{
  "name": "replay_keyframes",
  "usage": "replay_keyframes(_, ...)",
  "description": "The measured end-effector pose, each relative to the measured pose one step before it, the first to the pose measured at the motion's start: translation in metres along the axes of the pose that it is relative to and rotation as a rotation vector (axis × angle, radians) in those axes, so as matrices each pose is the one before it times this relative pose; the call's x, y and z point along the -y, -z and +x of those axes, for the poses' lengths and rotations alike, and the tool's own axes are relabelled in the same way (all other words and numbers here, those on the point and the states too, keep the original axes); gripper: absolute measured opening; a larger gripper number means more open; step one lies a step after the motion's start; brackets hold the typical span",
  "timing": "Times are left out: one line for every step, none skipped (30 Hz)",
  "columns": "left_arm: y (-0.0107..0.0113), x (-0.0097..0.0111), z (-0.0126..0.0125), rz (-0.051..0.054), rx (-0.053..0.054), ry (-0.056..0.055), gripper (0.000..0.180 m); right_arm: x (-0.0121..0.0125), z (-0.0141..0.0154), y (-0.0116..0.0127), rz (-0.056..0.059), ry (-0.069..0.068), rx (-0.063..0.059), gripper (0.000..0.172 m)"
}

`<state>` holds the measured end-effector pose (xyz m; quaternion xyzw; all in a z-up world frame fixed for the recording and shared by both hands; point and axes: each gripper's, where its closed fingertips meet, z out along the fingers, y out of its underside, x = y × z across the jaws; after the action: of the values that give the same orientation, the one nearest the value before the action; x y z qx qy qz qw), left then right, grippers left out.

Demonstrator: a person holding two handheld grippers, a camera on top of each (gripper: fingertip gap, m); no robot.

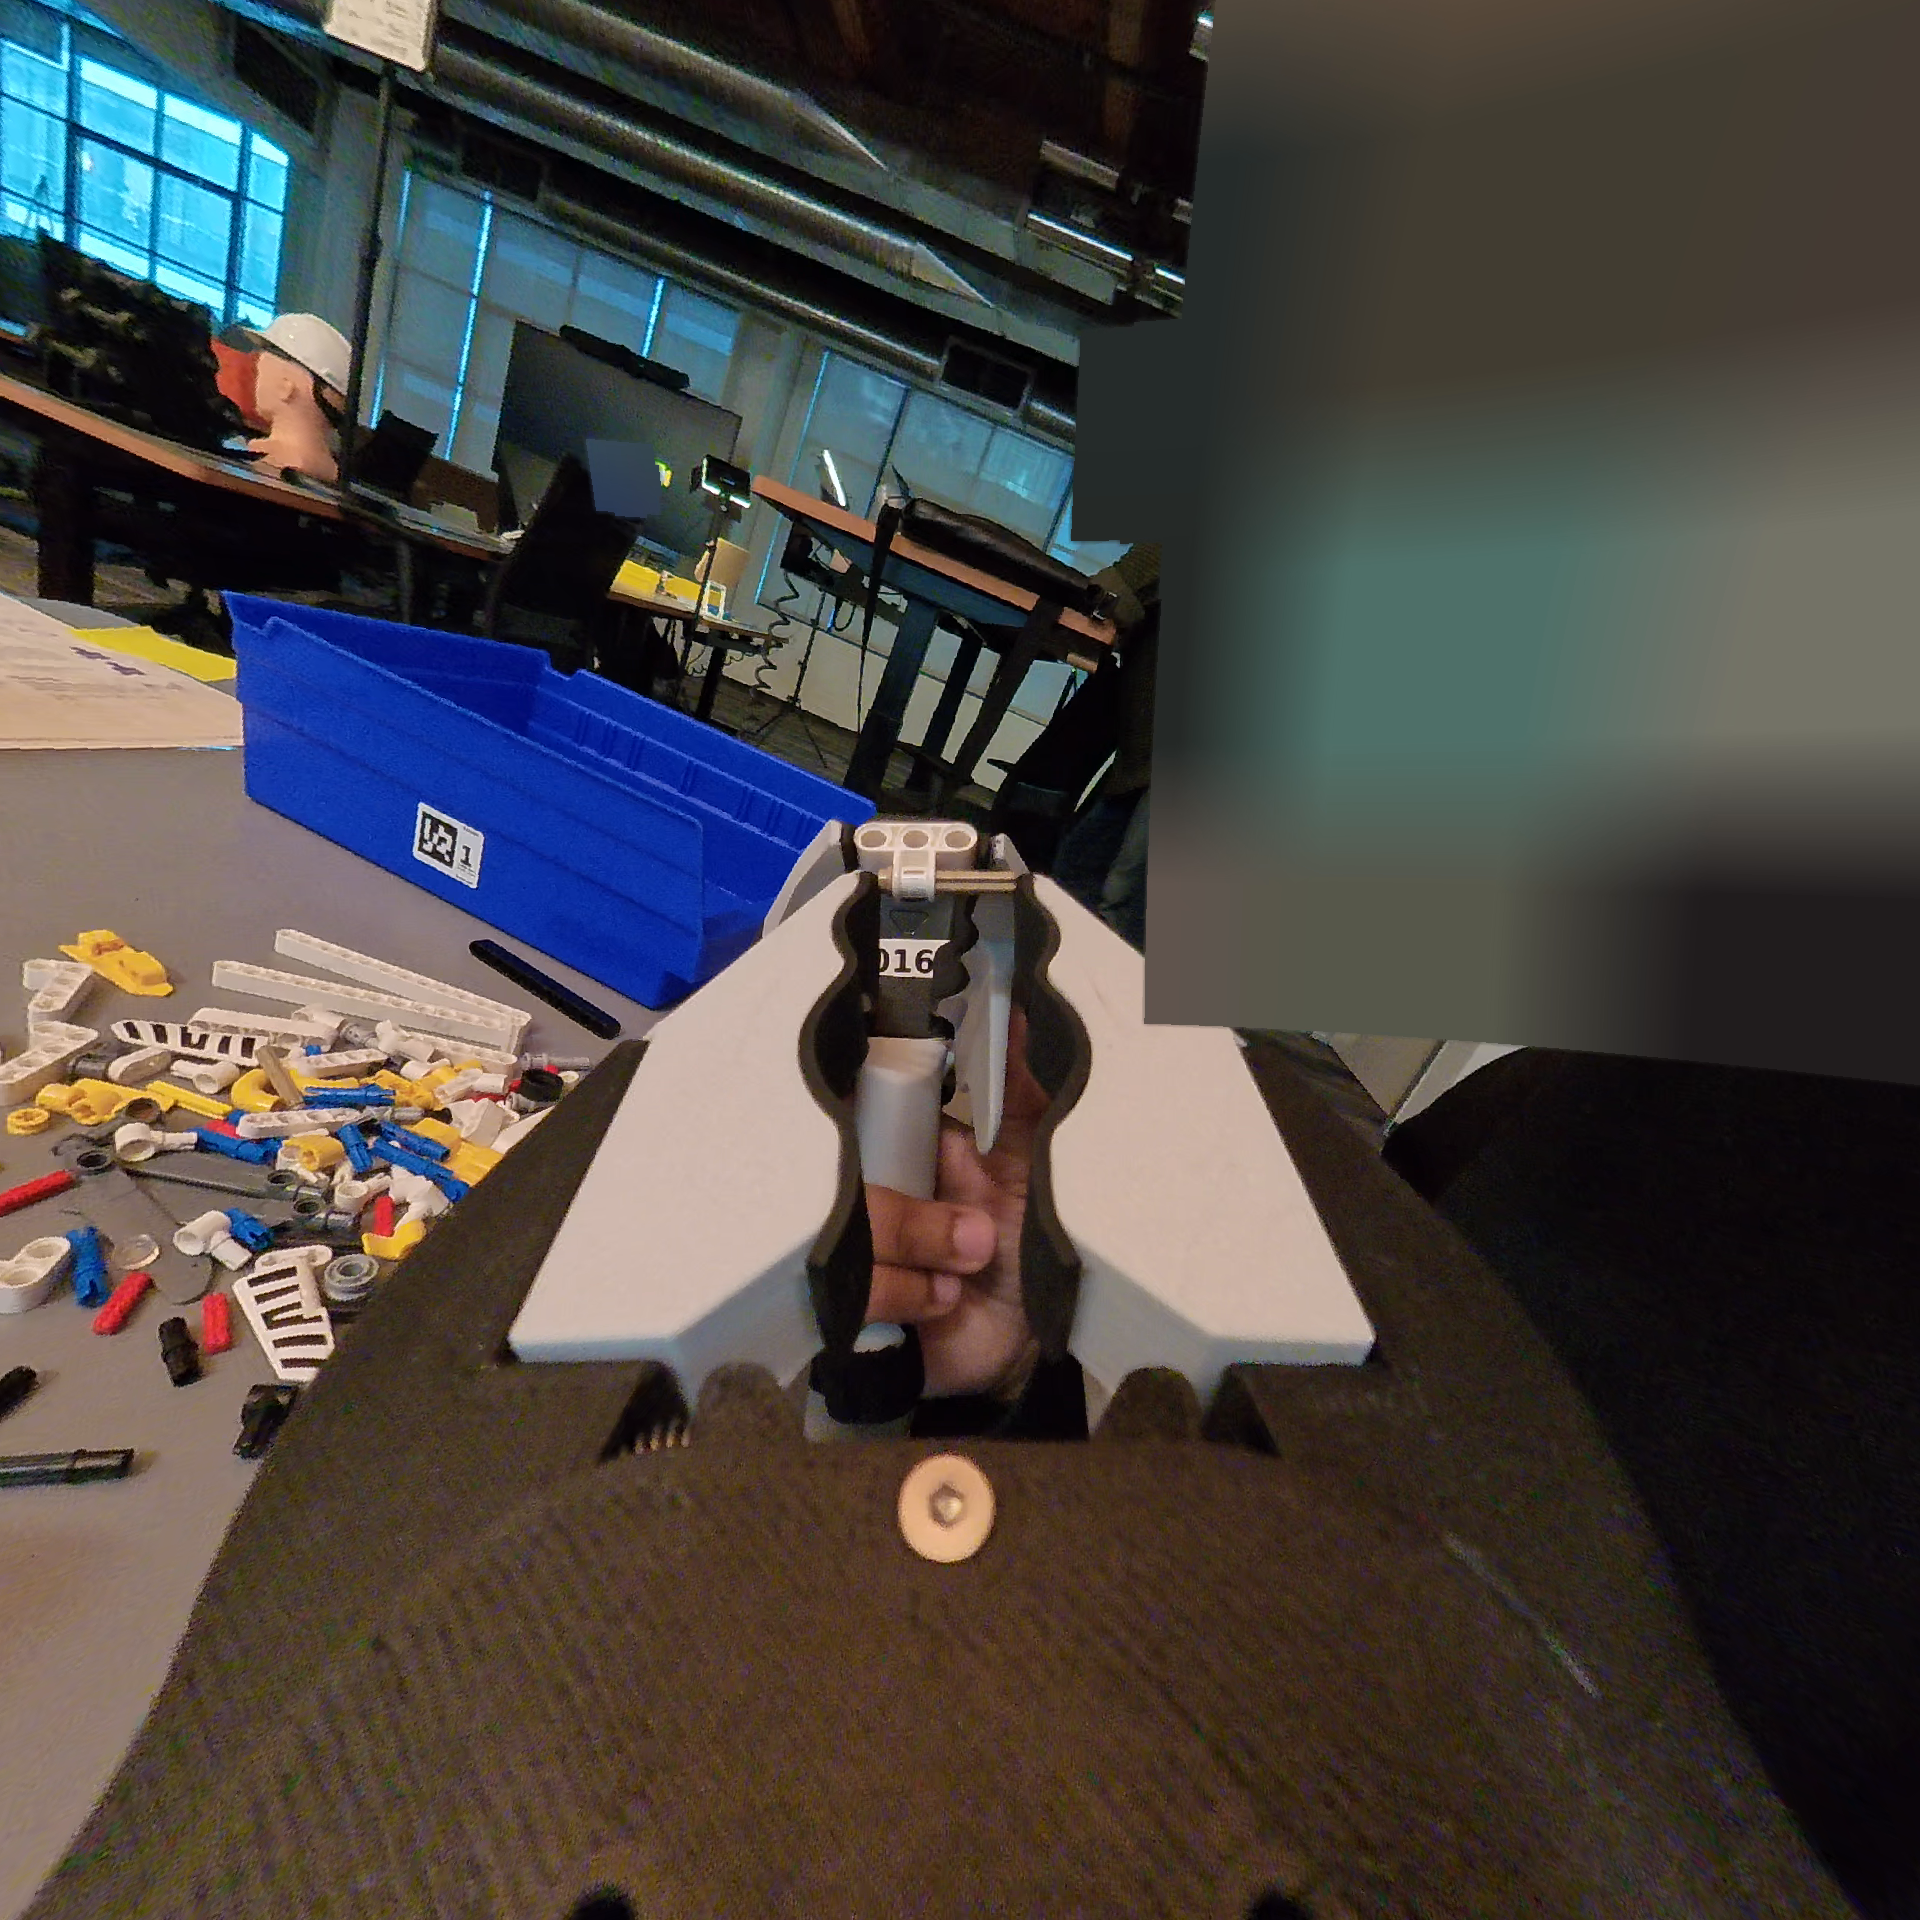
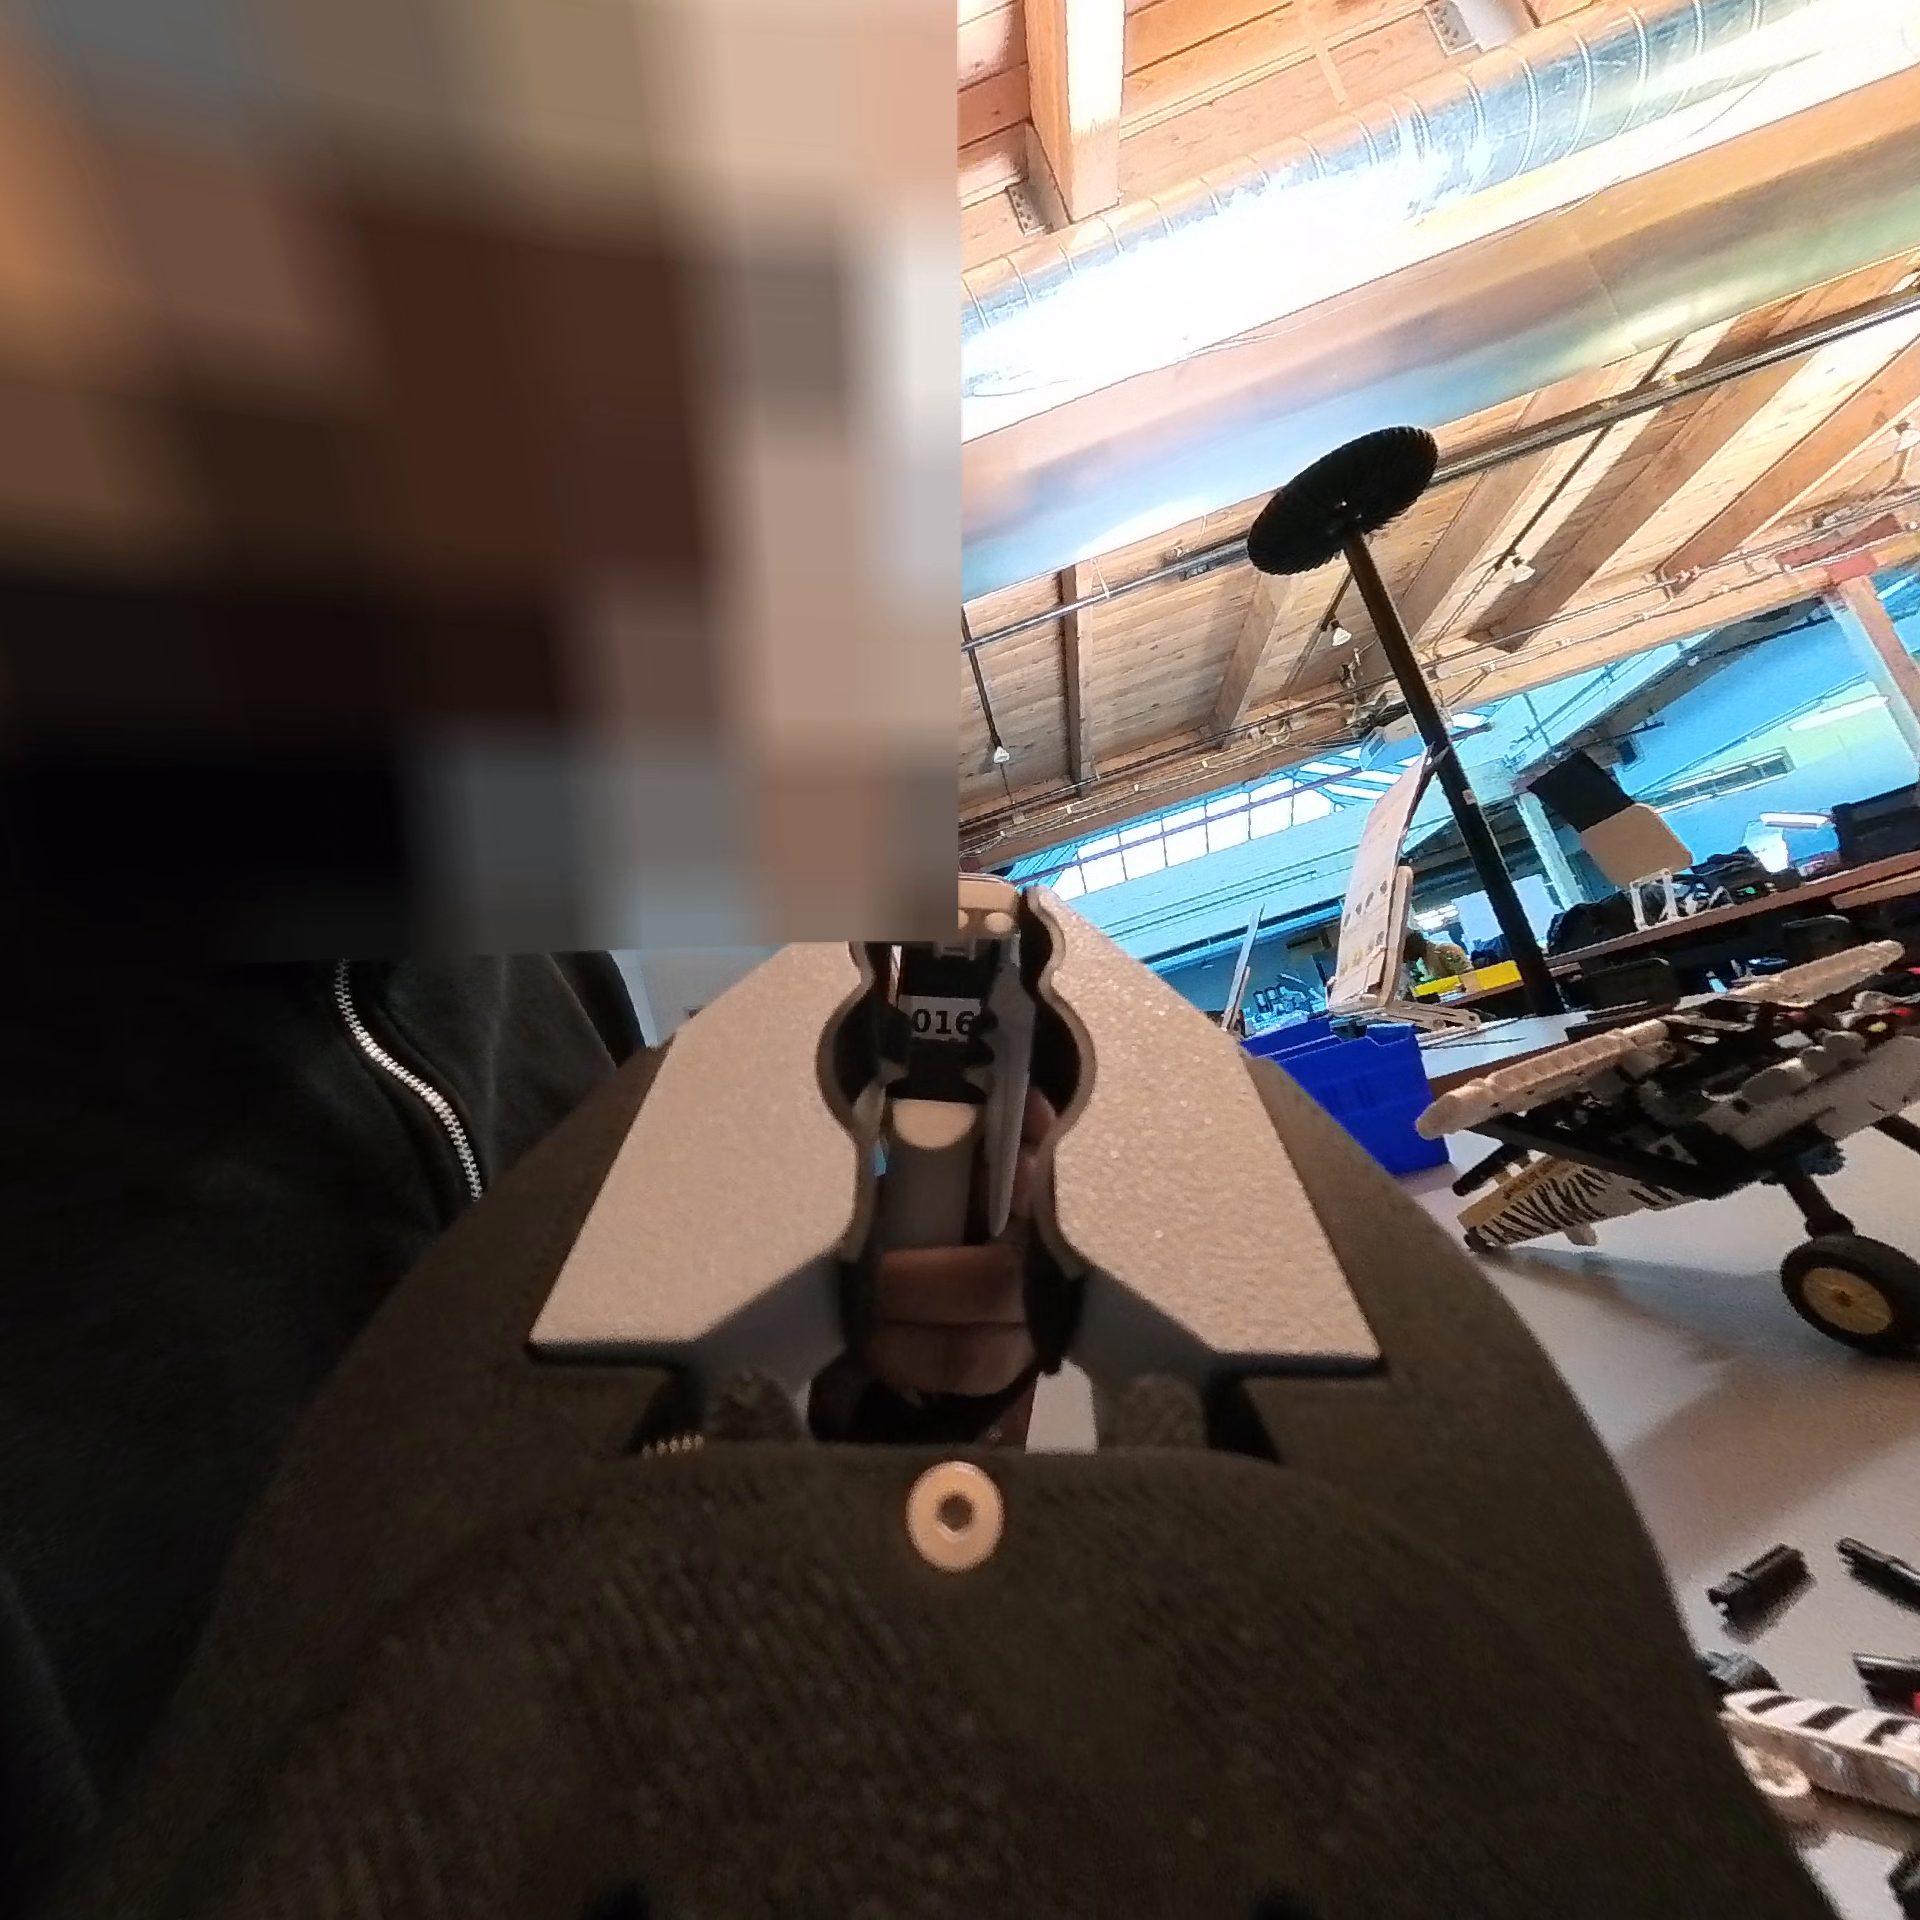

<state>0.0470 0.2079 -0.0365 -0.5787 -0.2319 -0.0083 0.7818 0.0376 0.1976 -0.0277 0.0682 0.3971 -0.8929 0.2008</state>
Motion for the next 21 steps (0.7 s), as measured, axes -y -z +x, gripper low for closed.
replay_keyframes(0.00065, 0.00032, -0.0001, 0.0004, 0.0003, -0.0014, 0.022, 0.00214, 0.00032, 0.00107, 0.0125, -0.0008, -0.0014, 0.022)
replay_keyframes(0.00104, 0.00075, -0.00055, 0.0025, 0.0013, -0.0017, 0.022, 0.00354, 0.00092, 0.00196, 0.0204, -0.0027, -0.0039, 0.022)
replay_keyframes(0.00149, 0.00106, -0.00114, 0.0028, 0.0036, -0.0009, 0.022, 0.00389, 0.00137, 0.00231, 0.0205, -0.0057, -0.0054, 0.022)
replay_keyframes(0.00152, 0.00121, -0.00094, 0.002, 0.0014, -0.0003, 0.022, 0.00302, 0.0015, 0.00179, 0.0142, -0.0081, -0.0049, 0.023)
replay_keyframes(0.00142, 0.00051, -0.00061, -0.004, -0.002, -0.0011, 0.022, 0.00123, 0.00127, 0.00082, 0.0012, -0.0084, -0.0034, 0.025)
replay_keyframes(0.00104, -0.00037, -0.00081, -0.0115, -0.0006, -0.0025, 0.022, -0.00133, 0.00144, -0.00002, -0.0178, -0.0062, -0.0057, 0.028)
replay_keyframes(0.00089, -0.00153, -0.00078, -0.0193, -0.0018, -0.005, 0.022, -0.00324, 0.0019, -0.00073, -0.0346, -0.0019, -0.0108, 0.032)
replay_keyframes(0.00074, -0.00302, -0.00066, -0.032, -0.0049, -0.0068, 0.021, -0.00393, 0.00194, -0.00074, -0.0428, 0.0026, -0.0141, 0.034)
replay_keyframes(0.00134, -0.00294, -0.00194, -0.0342, 0.003, -0.0117, 0.022, -0.00368, 0.00165, -0.0005, -0.0424, 0.0088, -0.0156, 0.036)
replay_keyframes(0.00208, -0.00232, -0.00268, -0.0289, 0.0075, -0.0163, 0.022, -0.00372, 0.00158, -0.00018, -0.0427, 0.0155, -0.0185, 0.038)
replay_keyframes(0.00242, -0.003, -0.00238, -0.0333, 0.0038, -0.0171, 0.022, -0.00377, 0.0017, -0.00001, -0.0438, 0.0192, -0.0205, 0.038)
replay_keyframes(0.00265, -0.00376, -0.003, -0.0366, 0.0046, -0.0181, 0.021, -0.00444, 0.00167, -0.0002, -0.0465, 0.0196, -0.0202, 0.039)
replay_keyframes(0.00294, -0.00474, -0.00344, -0.0382, 0.0045, -0.0205, 0.022, -0.00551, 0.00207, -0.00035, -0.0514, 0.0171, -0.0196, 0.041)
replay_keyframes(0.00335, -0.00526, -0.00352, -0.0359, 0.0031, -0.0229, 0.022, -0.0069, 0.00254, -0.00084, -0.0579, 0.0142, -0.0211, 0.042)
replay_keyframes(0.00345, -0.00592, -0.00318, -0.0357, 0.0007, -0.0229, 0.022, -0.00793, 0.00254, -0.00126, -0.0624, 0.0112, -0.0212, 0.044)
replay_keyframes(0.00359, -0.00646, -0.00288, -0.0389, 0.0006, -0.0208, 0.022, -0.00637, 0.00119, -0.00192, -0.0544, 0.004, -0.0134, 0.047)
replay_keyframes(0.00355, -0.00544, -0.00041, -0.0342, -0.0085, -0.0194, 0.022, -0.00654, 0.0004, -0.00203, -0.0581, 0.0055, -0.0111, 0.047)
replay_keyframes(0.00334, -0.00336, 0.00286, -0.0223, -0.0246, -0.0149, 0.022, -0.00643, -0.00036, -0.00201, -0.0576, 0.0118, -0.0118, 0.05)
replay_keyframes(0.0029, -0.00216, 0.00393, -0.0153, -0.0277, -0.009, 0.022, -0.00417, -0.00192, -0.00176, -0.0428, 0.0137, -0.0053, 0.049)
replay_keyframes(0.00215, -0.00246, 0.00292, -0.0164, -0.0199, -0.0062, 0.022, -0.00208, -0.00288, -0.00156, -0.0292, 0.012, 0.0018, 0.049)
replay_keyframes(0.00135, -0.00301, 0.00236, -0.0176, -0.0159, -0.0078, 0.022, -0.00104, -0.00339, -0.00123, -0.02, 0.0113, 0.0072, 0.046)
